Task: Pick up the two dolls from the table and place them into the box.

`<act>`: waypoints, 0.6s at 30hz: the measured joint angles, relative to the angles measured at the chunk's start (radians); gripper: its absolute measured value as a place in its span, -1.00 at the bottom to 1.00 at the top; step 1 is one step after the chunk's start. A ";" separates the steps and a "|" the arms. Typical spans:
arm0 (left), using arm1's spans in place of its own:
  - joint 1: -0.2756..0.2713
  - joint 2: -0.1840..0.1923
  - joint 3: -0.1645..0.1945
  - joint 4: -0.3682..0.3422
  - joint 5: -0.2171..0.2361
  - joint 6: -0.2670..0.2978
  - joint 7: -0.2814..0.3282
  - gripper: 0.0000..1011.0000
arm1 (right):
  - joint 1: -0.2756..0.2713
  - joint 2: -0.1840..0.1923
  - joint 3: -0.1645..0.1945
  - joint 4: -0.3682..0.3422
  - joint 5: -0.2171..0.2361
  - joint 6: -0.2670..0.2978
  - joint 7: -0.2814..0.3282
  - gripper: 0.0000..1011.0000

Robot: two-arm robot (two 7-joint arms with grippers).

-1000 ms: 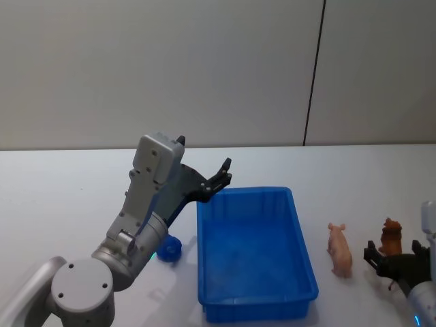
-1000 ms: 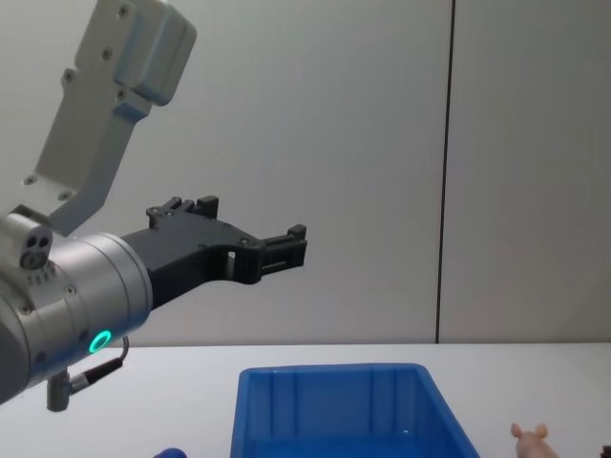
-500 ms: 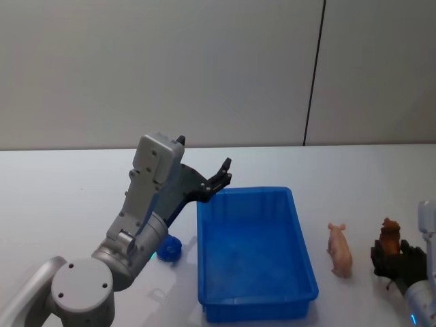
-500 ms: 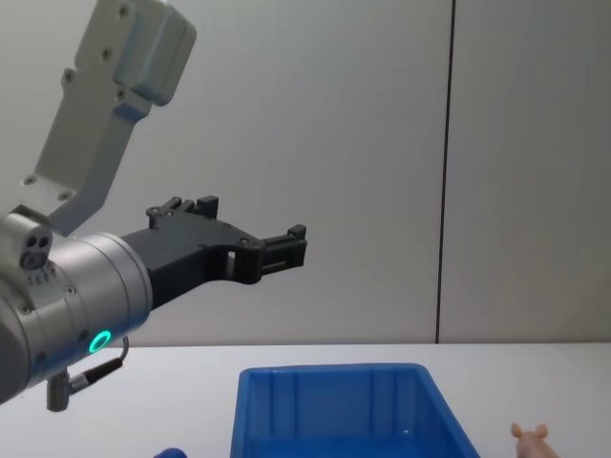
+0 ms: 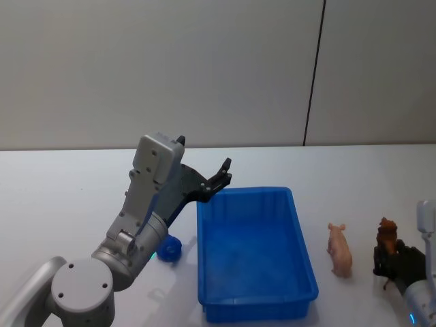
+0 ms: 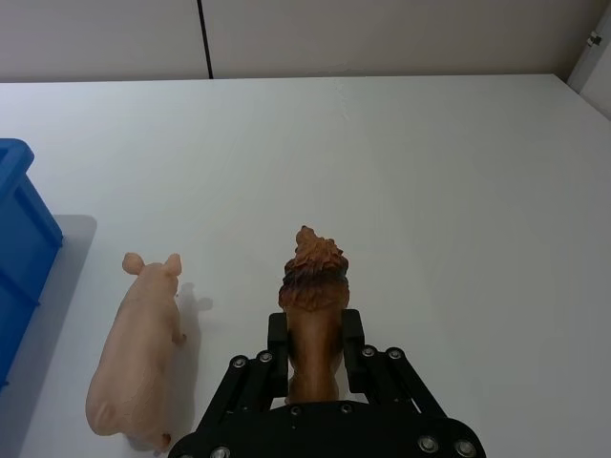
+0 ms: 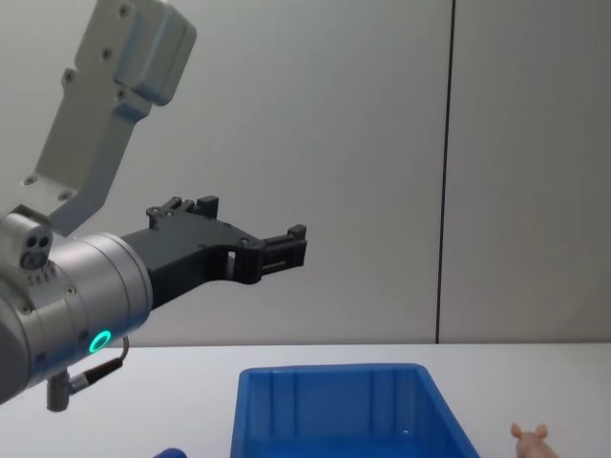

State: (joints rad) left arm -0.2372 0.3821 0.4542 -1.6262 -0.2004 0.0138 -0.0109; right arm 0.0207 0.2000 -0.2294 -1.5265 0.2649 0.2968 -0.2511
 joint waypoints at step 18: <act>0.000 0.000 0.000 0.000 0.000 0.000 0.000 0.98 | 0.004 0.006 0.000 -0.040 -0.063 -0.087 0.070 -0.38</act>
State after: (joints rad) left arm -0.2372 0.3821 0.4542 -1.6262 -0.2004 0.0138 -0.0109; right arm 0.0247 0.2061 -0.2294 -1.5669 0.2018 0.2101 -0.1811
